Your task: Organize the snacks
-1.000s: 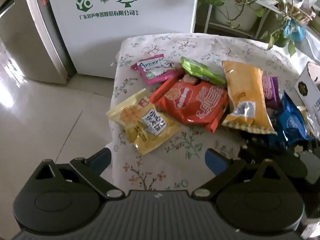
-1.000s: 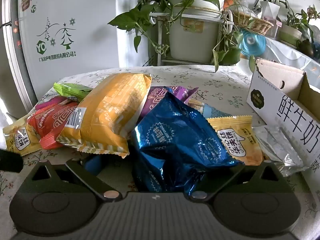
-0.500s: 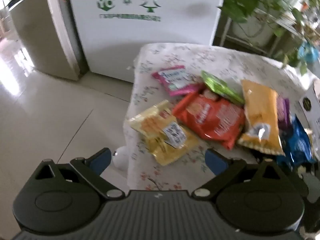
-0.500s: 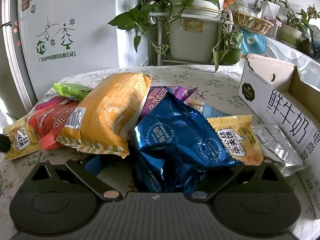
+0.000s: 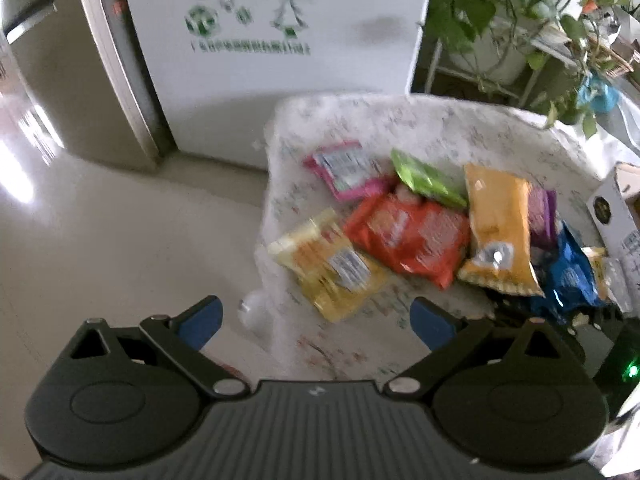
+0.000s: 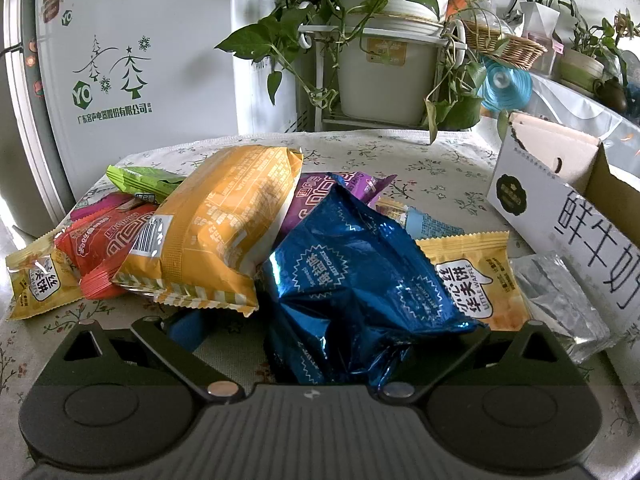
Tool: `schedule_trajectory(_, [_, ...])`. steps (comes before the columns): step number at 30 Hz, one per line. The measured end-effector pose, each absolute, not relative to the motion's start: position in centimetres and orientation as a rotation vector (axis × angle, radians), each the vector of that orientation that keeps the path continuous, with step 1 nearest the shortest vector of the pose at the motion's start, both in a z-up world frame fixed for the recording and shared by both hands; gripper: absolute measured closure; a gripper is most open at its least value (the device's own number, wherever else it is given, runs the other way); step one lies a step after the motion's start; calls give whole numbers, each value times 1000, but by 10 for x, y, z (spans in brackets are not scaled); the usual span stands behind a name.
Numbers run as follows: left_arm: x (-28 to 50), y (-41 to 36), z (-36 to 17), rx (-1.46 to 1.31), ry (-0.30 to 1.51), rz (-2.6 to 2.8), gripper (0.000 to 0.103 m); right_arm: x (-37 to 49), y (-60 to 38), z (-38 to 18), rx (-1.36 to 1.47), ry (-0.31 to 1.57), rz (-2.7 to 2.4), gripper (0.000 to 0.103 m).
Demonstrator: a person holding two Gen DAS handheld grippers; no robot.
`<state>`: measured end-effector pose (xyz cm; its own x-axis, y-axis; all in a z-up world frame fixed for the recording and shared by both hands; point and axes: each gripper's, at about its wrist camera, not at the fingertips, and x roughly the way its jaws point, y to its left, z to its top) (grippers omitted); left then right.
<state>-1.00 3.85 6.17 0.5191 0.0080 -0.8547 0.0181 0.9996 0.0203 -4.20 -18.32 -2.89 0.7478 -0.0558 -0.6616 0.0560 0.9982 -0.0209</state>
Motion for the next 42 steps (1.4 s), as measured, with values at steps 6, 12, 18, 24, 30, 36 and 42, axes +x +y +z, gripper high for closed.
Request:
schedule_trajectory(6, [-1, 47, 67, -8, 985, 29, 3, -42, -183, -29, 0, 723, -61, 0])
schedule_trajectory(12, [-1, 48, 67, -73, 974, 12, 3, -42, -183, -29, 0, 723, -61, 0])
schedule_trajectory(18, [-1, 51, 65, -87, 973, 35, 3, -42, -183, -29, 0, 723, -61, 0])
schedule_trajectory(24, [-2, 44, 65, -86, 971, 12, 3, -42, -183, -29, 0, 723, -61, 0])
schedule_trajectory(30, [-4, 36, 62, -67, 979, 1, 3, -42, -183, -30, 0, 723, -61, 0])
schedule_trajectory(36, [-5, 35, 64, -74, 971, -3, 3, -42, -183, -29, 0, 724, -61, 0])
schedule_trajectory(42, [-5, 34, 61, -55, 979, 9, 3, -42, -183, -29, 0, 724, -61, 0])
